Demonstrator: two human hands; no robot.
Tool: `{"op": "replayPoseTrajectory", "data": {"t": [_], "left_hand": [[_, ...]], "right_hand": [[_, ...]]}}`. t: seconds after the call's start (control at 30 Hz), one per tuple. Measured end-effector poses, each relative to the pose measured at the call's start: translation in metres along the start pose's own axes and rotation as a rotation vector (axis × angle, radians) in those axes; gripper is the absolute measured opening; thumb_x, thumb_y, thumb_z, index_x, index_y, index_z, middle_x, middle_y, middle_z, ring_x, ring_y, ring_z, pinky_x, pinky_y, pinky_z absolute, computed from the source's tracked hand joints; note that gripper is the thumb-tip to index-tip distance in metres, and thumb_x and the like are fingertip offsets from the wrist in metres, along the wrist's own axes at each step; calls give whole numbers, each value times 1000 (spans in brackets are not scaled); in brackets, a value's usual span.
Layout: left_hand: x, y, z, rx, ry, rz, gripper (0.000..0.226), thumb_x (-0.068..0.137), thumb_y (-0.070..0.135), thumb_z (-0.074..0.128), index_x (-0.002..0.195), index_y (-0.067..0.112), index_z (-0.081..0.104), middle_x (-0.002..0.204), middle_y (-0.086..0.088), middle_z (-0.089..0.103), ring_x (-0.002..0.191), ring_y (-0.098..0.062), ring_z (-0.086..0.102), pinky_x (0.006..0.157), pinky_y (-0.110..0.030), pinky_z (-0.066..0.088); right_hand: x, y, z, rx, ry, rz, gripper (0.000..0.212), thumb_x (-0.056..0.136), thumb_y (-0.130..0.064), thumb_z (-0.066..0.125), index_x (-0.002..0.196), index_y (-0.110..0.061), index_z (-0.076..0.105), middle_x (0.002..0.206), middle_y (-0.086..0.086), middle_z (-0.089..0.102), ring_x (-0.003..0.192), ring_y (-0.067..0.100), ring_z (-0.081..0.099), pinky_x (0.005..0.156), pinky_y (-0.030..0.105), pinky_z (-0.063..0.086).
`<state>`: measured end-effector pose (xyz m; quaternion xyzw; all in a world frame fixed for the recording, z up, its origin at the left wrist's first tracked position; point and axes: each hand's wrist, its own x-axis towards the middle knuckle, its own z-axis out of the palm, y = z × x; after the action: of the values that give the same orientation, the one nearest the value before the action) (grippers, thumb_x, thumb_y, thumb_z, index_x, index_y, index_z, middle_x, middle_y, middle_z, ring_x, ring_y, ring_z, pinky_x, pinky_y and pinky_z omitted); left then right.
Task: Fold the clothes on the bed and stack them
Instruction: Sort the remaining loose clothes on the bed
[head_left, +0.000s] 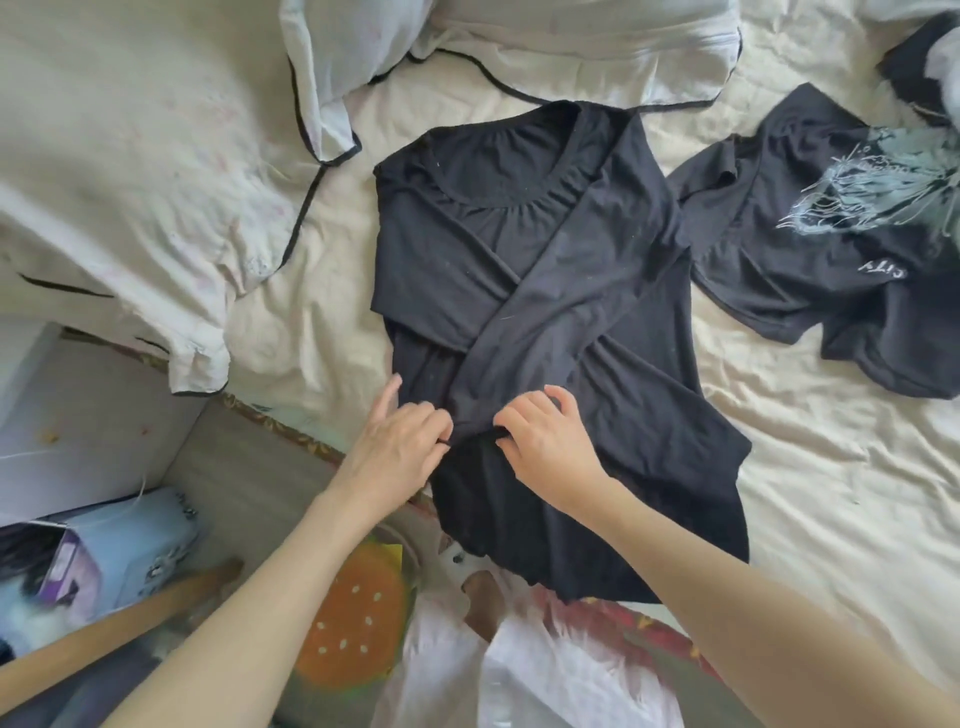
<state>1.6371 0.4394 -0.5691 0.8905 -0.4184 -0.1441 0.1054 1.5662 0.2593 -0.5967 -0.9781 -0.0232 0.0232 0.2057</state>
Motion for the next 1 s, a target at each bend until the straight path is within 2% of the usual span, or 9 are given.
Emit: {"op": "replayPoseTrajectory", "data": {"t": [0.13,0.37,0.5,0.63,0.83,0.87,0.9,0.93,1.0], "left_hand": [[-47,18,20,-162,-39,-35,22,70,0,78,77,10,59,73,-4,53,57,-23,55,51,-28,46],[-83,31,73,-345,-392,-155,29,99,17,43,125,20,57,125,4,52,115,-15,50,94,-29,42],[-69,20,86,-588,-184,-451,30,99,15,45,127,18,53,128,2,50,114,-16,51,91,-28,43],[-44,8,90,-878,5,-796,37,97,19,51,133,18,46,133,-2,47,110,-15,50,90,-26,42],[-32,8,103,-1020,-119,-896,37,93,35,56,126,18,52,126,-5,56,120,-24,49,100,-45,44],[-32,8,103,-1033,-146,-888,34,94,36,56,121,16,55,122,-4,58,117,-24,52,96,-44,47],[-33,8,104,-1054,-152,-883,30,94,36,55,116,15,57,117,-1,60,113,-24,55,90,-41,50],[-36,8,103,-1073,-154,-891,29,94,36,56,114,15,57,114,2,60,110,-21,56,84,-35,50],[-46,6,102,-1074,-172,-931,36,93,40,56,118,14,54,115,5,55,109,-17,54,80,-31,48]], "right_hand": [[-25,-11,10,-80,-39,-16,24,57,-1,83,72,-15,70,71,-4,66,74,19,66,88,43,50],[-67,-17,34,14,-205,227,15,82,-2,66,93,-8,74,111,8,68,111,29,60,95,42,43],[-72,-25,41,455,-155,794,22,95,-21,52,114,-12,60,112,1,60,94,15,56,79,24,39],[-55,-34,49,929,-64,1221,30,92,-27,57,118,-12,54,107,0,62,89,12,60,85,32,51],[-41,-45,66,1067,-28,1451,23,90,-29,61,103,-11,54,103,10,56,96,25,56,87,32,46],[-41,-47,67,1057,-53,1460,21,90,-29,61,99,-11,58,98,-11,31,89,9,27,84,33,46],[-41,-48,67,1049,-83,1465,22,90,-27,62,97,-7,61,125,12,46,120,24,44,83,35,46],[-43,-48,68,1046,-102,1457,23,90,-26,62,91,-3,61,121,13,48,111,12,25,82,35,46],[-48,-49,67,1027,-96,1396,28,91,-25,59,81,-1,53,85,-1,36,71,23,34,76,35,46]]}}
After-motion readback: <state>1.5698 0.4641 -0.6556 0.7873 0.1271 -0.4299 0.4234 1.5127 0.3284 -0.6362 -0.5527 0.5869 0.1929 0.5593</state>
